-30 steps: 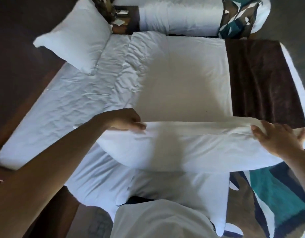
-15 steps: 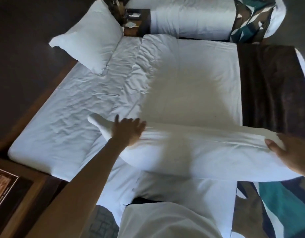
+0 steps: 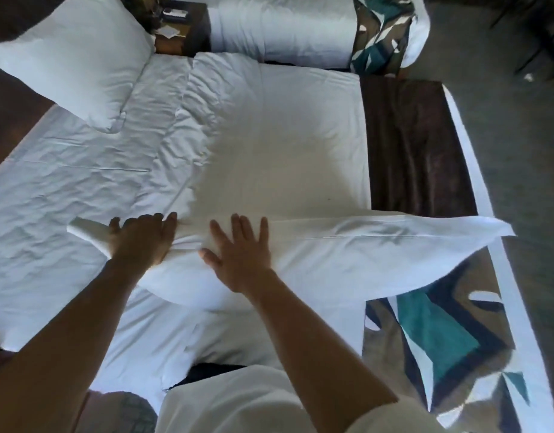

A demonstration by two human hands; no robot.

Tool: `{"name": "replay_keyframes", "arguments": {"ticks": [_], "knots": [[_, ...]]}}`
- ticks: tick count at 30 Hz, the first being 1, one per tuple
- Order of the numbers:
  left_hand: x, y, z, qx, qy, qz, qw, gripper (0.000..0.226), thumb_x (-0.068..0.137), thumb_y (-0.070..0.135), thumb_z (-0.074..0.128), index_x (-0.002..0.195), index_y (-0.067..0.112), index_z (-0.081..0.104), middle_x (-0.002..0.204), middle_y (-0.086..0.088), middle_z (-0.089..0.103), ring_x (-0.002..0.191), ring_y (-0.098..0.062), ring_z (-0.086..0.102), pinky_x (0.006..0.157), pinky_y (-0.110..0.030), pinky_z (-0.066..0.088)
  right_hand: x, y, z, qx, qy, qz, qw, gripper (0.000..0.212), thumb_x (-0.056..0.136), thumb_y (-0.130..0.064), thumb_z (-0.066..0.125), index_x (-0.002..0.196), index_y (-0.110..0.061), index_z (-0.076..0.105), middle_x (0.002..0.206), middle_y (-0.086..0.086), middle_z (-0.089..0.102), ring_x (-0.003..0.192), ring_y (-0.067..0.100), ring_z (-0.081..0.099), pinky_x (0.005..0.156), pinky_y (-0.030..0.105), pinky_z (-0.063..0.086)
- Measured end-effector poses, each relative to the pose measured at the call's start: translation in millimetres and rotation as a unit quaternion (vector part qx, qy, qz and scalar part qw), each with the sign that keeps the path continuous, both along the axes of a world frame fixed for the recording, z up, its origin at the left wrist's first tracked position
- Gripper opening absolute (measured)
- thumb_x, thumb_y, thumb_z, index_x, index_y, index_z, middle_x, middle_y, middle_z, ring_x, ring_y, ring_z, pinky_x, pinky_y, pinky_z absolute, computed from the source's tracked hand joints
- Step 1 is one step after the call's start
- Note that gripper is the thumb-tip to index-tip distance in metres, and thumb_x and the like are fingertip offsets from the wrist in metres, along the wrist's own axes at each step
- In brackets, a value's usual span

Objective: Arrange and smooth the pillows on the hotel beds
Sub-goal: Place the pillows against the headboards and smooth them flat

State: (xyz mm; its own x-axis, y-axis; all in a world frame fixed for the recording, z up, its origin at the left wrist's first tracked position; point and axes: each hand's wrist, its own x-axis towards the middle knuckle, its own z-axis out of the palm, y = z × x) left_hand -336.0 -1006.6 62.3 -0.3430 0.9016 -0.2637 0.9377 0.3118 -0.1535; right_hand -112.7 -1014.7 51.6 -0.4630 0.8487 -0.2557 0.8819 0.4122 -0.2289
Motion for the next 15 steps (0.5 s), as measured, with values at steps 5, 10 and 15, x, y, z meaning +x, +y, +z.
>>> {"name": "replay_keyframes", "arguments": {"ticks": [5, 10, 15], "knots": [[2, 4, -12, -0.027, 0.019, -0.039, 0.999, 0.055, 0.099, 0.047, 0.014, 0.135, 0.029, 0.051, 0.125, -0.003, 0.064, 0.113, -0.032, 0.061, 0.108, -0.057, 0.027, 194, 37, -13, 0.047, -0.096, -0.149, 0.983, 0.078, 0.091, -0.077, -0.001, 0.159, -0.041, 0.008, 0.170, 0.011, 0.008, 0.156, 0.028, 0.003, 0.119, 0.057, -0.014], [14, 10, -4, 0.036, 0.026, -0.032, 0.999, 0.059, 0.104, 0.052, 0.018, 0.118, 0.021, 0.066, 0.117, -0.008, 0.070, 0.112, -0.035, 0.062, 0.115, -0.055, 0.015, 362, 37, -2, 0.028, -0.142, -0.340, 0.929, 0.089, 0.080, -0.082, -0.015, 0.157, -0.043, 0.009, 0.169, 0.010, 0.013, 0.156, 0.028, 0.005, 0.117, 0.069, -0.010], [68, -6, 8, 0.294, -0.043, -0.226, 0.928, 0.041, 0.103, 0.040, 0.039, 0.116, 0.015, 0.068, 0.112, -0.012, 0.073, 0.109, -0.031, 0.068, 0.114, -0.056, 0.023, 372, 47, -1, 0.023, -0.113, -0.365, 0.924, 0.075, 0.094, -0.069, -0.003, 0.159, -0.036, 0.016, 0.168, 0.012, 0.015, 0.156, 0.033, 0.007, 0.117, 0.071, -0.009]]}}
